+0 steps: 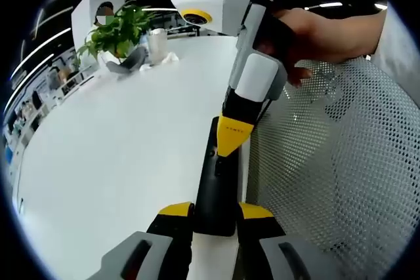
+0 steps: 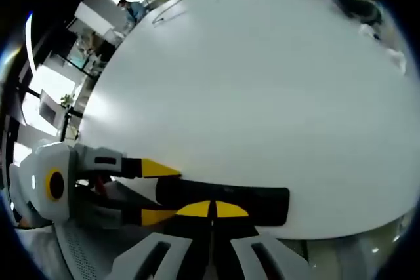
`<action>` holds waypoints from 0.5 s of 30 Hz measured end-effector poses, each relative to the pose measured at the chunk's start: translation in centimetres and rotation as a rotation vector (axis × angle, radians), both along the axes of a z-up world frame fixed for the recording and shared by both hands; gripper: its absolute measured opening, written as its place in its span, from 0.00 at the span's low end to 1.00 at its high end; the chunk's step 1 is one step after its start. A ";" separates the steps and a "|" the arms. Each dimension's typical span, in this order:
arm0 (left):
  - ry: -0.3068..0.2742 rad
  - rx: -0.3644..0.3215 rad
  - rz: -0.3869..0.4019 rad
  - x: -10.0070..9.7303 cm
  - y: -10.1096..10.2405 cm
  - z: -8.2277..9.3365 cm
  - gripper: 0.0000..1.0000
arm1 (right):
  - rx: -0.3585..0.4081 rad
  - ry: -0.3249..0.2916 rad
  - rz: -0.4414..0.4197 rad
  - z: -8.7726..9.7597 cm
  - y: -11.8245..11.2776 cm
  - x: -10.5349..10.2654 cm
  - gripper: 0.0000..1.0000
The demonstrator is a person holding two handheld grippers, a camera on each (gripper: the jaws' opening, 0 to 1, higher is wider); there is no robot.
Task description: Press the specified remote control buttons in sequence, fully releasing each button before pressing the next.
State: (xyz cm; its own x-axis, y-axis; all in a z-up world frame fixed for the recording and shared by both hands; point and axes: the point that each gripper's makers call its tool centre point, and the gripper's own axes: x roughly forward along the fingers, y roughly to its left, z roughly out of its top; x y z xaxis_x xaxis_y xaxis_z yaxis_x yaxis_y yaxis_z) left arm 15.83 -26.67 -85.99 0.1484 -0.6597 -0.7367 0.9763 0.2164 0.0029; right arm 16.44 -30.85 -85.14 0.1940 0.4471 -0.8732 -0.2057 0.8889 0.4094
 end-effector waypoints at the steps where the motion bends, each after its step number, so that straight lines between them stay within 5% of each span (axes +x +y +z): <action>1: -0.001 -0.001 0.000 0.0 0.0 0.0 0.25 | -0.005 -0.002 -0.003 0.0 -0.1 0.0 0.00; 15: 0.001 -0.003 0.005 0.1 -0.1 -0.1 0.25 | 0.008 0.069 -0.036 -0.2 -0.3 -0.8 0.00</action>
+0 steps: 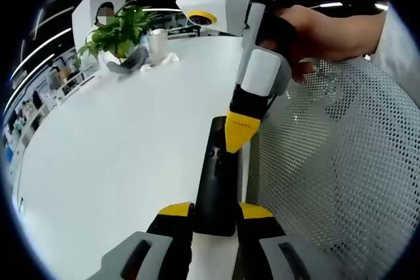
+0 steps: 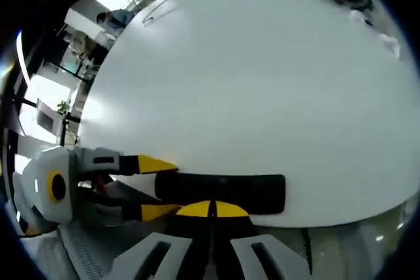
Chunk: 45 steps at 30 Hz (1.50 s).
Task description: Press the specified remote control buttons in sequence, fully releasing each button before pressing the next.
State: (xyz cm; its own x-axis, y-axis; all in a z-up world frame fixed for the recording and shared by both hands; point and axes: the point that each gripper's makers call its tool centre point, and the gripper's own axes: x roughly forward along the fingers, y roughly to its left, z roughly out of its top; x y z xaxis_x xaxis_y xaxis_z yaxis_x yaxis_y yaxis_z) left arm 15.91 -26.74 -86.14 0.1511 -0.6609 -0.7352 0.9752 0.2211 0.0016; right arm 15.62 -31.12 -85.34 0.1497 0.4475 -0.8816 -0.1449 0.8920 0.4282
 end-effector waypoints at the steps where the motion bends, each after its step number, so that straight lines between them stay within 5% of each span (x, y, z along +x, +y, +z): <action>1: 0.000 -0.001 0.000 0.0 0.0 0.0 0.25 | -0.002 0.003 0.004 -0.1 0.0 0.0 0.00; 26: -0.022 -0.002 -0.015 0.0 -0.1 0.1 0.25 | -0.067 -0.065 0.100 -0.2 0.1 0.1 0.00; 34: -0.028 -0.003 -0.022 0.0 -0.1 0.1 0.24 | -0.049 -0.055 0.074 -0.2 0.0 0.3 0.00; 39: -0.023 -0.002 -0.020 0.0 0.0 0.1 0.24 | 0.030 0.000 -0.029 -0.2 -0.2 0.3 0.00; 45: -0.021 -0.004 -0.021 0.0 0.0 0.1 0.24 | 0.006 0.006 -0.028 -0.2 -0.3 0.1 0.00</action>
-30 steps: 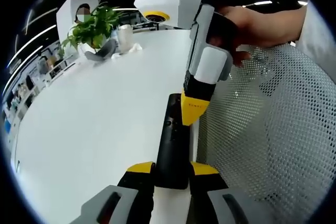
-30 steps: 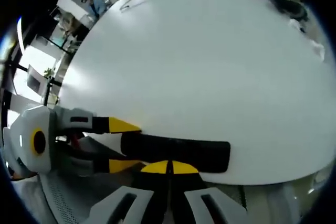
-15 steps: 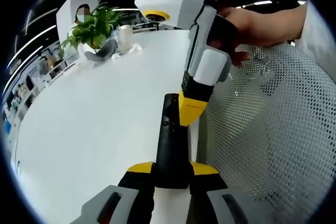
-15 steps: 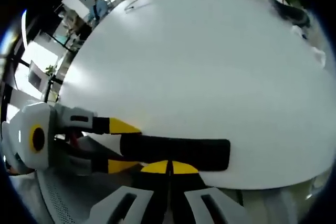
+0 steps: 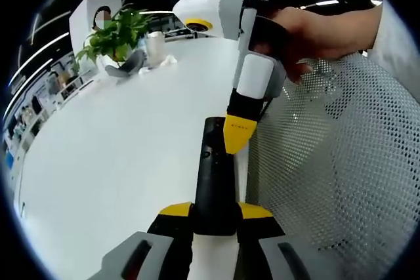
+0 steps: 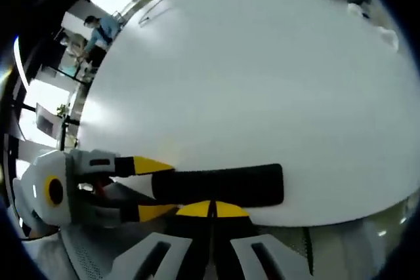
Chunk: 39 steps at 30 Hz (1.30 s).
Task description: Press the specified remote control buttons in sequence, fully releasing each button before pressing the next.
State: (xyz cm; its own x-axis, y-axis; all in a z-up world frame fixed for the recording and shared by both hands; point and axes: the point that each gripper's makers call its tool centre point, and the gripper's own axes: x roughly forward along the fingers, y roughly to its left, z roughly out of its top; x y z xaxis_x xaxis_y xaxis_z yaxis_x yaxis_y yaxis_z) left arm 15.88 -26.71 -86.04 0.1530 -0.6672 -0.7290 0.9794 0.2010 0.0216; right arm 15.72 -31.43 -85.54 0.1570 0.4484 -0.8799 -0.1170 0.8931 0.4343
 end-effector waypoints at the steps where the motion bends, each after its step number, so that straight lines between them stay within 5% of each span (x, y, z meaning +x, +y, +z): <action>1: 0.001 0.000 0.000 0.0 0.0 0.0 0.24 | 0.000 0.000 0.003 0.0 0.0 0.0 0.00; 18: 0.009 0.000 -0.010 -0.2 0.0 0.0 0.23 | -0.019 -0.016 0.046 -0.1 0.5 -0.2 0.00; 39: 0.007 -0.011 -0.014 -0.4 -0.1 0.1 0.24 | 0.105 0.039 -0.037 0.4 0.6 -0.2 0.00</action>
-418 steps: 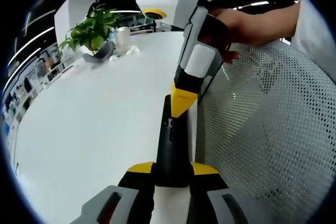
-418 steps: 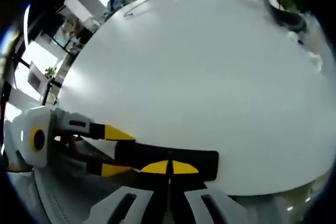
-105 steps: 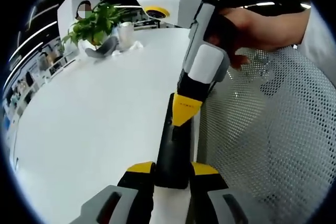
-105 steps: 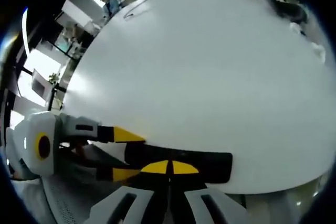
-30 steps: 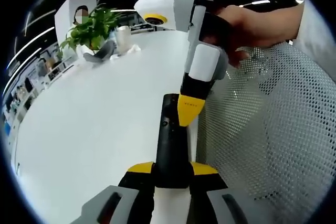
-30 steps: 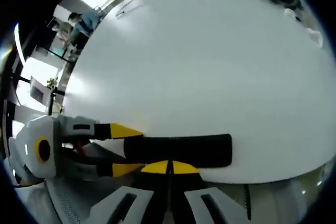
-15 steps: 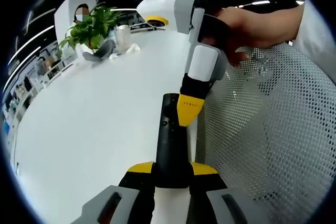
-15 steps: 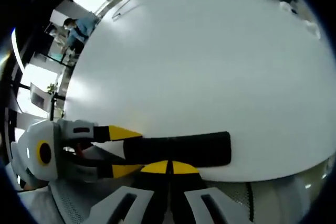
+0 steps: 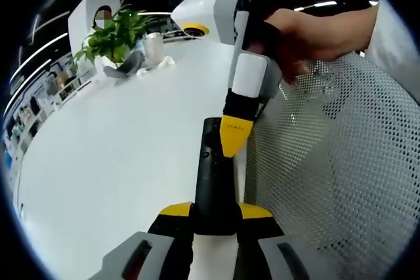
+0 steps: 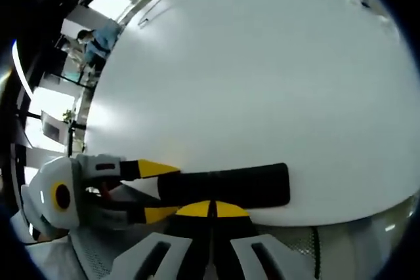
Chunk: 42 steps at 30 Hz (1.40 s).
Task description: Press the specified remote control buttons in sequence, fully releasing each button before pressing the next.
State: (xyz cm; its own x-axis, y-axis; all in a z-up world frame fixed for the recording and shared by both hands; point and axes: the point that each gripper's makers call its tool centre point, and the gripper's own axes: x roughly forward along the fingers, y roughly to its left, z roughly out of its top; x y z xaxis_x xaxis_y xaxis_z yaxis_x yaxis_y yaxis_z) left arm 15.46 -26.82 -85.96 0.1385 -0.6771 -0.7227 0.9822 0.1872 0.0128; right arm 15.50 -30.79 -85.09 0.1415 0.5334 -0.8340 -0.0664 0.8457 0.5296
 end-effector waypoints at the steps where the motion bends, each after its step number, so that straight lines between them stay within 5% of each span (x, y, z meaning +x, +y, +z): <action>1: -0.001 0.000 -0.002 0.0 0.0 0.0 0.24 | 0.021 -0.006 -0.002 0.2 0.2 0.1 0.00; 12: -0.014 -0.002 -0.020 0.0 -0.2 0.0 0.24 | 0.057 -0.041 -0.007 0.6 0.9 0.7 0.00; 19: 0.003 -0.015 -0.006 0.1 -0.2 0.0 0.24 | 0.014 -0.090 0.047 0.3 1.1 1.1 0.00; 42: 0.009 -0.023 -0.004 -0.1 -0.2 0.0 0.24 | 0.021 -0.075 0.027 -0.1 1.2 1.0 0.00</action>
